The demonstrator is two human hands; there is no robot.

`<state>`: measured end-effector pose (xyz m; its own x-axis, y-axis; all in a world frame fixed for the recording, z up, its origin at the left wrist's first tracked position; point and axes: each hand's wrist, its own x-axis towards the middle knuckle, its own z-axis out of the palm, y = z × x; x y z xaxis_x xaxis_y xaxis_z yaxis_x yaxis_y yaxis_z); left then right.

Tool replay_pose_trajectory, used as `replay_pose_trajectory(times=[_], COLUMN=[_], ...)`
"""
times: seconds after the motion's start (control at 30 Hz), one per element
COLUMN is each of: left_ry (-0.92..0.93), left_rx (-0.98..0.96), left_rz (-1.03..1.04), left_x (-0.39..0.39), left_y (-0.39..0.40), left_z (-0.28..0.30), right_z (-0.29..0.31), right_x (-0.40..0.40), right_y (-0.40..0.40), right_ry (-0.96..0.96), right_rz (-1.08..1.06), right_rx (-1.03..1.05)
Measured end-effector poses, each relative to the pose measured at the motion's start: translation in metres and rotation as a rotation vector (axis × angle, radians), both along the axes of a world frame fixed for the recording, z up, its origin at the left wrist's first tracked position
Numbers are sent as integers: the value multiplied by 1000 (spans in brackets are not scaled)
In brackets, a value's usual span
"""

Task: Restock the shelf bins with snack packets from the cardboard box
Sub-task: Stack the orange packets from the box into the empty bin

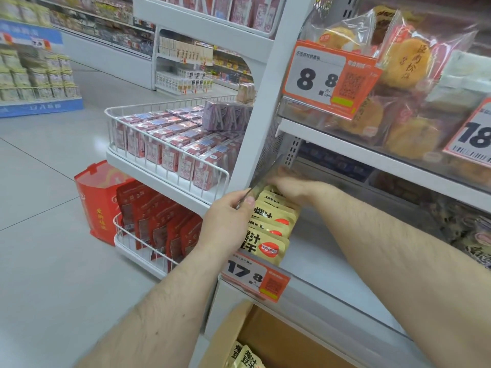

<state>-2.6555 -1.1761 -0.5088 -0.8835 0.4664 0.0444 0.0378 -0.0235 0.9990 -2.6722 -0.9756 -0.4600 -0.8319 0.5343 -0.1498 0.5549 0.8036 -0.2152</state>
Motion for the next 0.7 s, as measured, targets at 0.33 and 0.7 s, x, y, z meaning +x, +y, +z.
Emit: replay_pose_trajectory(times=[0.33,0.7], left_ry=[-25,-119], left_rx=[28,114], left_rz=[-27,-74], left_x=[1,4], left_y=[0,-5], left_z=[-1,8], right_z=[-4,0], right_x=[-7,45], right_y=[2,-59], right_ry=[20,-27], right_rz=[-89,53], right_rx=[-38,-70])
